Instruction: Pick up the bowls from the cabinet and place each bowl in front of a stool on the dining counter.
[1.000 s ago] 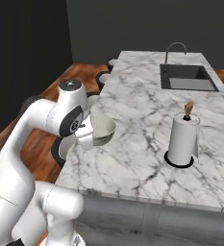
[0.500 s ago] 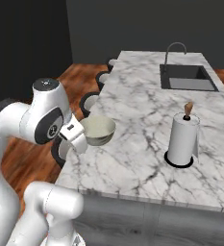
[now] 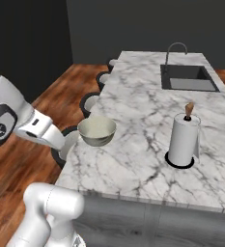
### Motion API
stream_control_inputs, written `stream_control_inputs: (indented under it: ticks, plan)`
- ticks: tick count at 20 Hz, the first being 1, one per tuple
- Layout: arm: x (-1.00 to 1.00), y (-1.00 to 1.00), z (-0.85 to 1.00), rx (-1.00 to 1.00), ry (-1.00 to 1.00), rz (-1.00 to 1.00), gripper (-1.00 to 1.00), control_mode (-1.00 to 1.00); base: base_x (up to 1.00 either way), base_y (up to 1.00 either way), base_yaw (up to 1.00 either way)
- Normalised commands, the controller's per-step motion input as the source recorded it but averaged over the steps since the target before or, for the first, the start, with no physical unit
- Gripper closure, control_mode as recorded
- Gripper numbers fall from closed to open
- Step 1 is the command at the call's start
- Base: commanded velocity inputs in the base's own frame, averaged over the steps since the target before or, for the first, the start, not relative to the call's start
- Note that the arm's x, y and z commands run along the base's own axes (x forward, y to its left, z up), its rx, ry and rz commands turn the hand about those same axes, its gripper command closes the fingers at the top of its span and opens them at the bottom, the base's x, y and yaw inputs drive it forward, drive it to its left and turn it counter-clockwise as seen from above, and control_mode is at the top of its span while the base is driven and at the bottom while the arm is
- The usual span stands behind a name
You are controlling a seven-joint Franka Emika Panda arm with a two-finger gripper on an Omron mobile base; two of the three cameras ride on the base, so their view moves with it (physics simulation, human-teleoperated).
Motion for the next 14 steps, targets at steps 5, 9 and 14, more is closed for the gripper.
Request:
stream_control_inputs:
  ticks: [5,9,14]
  plan:
    - [-0.38,-0.53,0.3,0.02,-0.03,0.07,-1.0,-1.0,0.0,0.0,0.0]
    - [-0.26,-0.51,0.41,0.08,-0.03,0.08,-1.0,-1.0,0.0,0.0,0.0]
    - [-0.04,-0.04,0.52,0.03,0.0,0.01,-1.0,-1.0,0.0,0.0,0.0]
